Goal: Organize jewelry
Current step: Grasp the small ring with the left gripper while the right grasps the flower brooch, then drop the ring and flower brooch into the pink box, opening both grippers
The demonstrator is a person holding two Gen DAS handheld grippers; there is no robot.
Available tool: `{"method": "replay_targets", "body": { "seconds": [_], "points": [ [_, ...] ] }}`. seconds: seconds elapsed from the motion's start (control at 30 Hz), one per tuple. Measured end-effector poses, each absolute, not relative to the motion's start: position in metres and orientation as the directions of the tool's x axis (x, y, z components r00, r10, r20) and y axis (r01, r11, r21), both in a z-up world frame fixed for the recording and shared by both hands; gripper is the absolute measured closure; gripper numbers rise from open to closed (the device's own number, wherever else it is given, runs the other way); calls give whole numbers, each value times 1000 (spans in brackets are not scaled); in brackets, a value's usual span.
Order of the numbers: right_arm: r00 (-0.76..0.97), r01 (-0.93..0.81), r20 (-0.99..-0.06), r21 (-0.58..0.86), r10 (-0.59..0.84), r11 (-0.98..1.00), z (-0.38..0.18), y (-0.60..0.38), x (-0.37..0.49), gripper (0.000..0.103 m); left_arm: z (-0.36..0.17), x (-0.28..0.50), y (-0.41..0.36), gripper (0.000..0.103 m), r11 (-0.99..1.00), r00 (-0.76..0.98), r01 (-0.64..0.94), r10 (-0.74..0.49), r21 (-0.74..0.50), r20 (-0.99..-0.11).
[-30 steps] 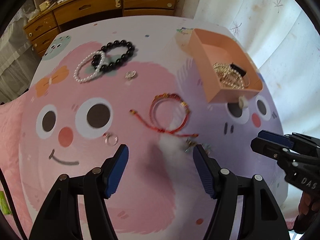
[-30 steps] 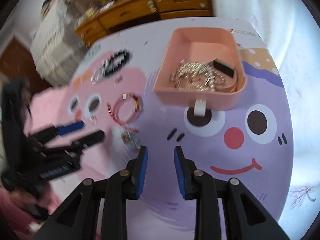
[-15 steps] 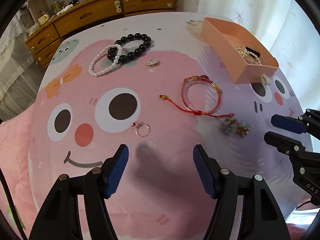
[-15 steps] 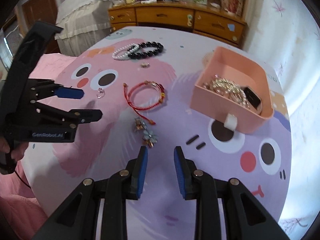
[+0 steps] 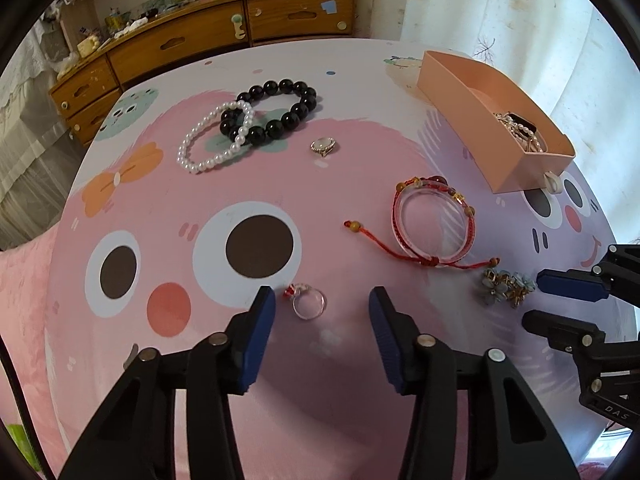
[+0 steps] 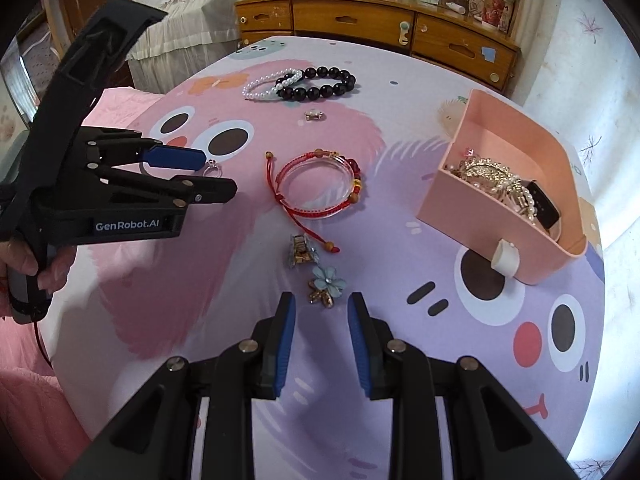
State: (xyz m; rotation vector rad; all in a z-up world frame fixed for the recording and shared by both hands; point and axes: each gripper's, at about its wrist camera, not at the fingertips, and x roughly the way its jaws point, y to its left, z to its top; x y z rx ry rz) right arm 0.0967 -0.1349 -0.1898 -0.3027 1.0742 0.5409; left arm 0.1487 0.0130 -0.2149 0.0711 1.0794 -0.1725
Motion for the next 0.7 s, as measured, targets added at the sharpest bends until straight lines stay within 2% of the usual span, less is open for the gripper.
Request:
{"method": "replay_targets", "body": {
  "seconds": [0.2, 0.27, 0.3, 0.63, 0.7],
  "points": [
    [350, -548, -897, 37, 269, 836, -195, -132, 104, 76, -214, 151, 12, 75, 983, 484, 181, -118, -33, -867],
    [349, -555, -895, 40, 277, 831, -196, -131, 104, 84, -214, 151, 13, 91, 982, 482, 185, -123, -36, -867],
    [344, -557, -895, 48, 283, 829, -196, -131, 105, 90, -214, 152, 14, 91, 982, 478, 184, -128, -43, -869],
    [343, -521, -884, 101, 316, 848, -190, -138, 112, 90, -213, 156, 12, 92, 982, 452, 185, -118, -37, -884],
    [347, -508, -879, 118, 328, 853, -186, -141, 115, 90, -212, 157, 12, 96, 983, 450, 182, -114, -34, -886]
  ]
}}
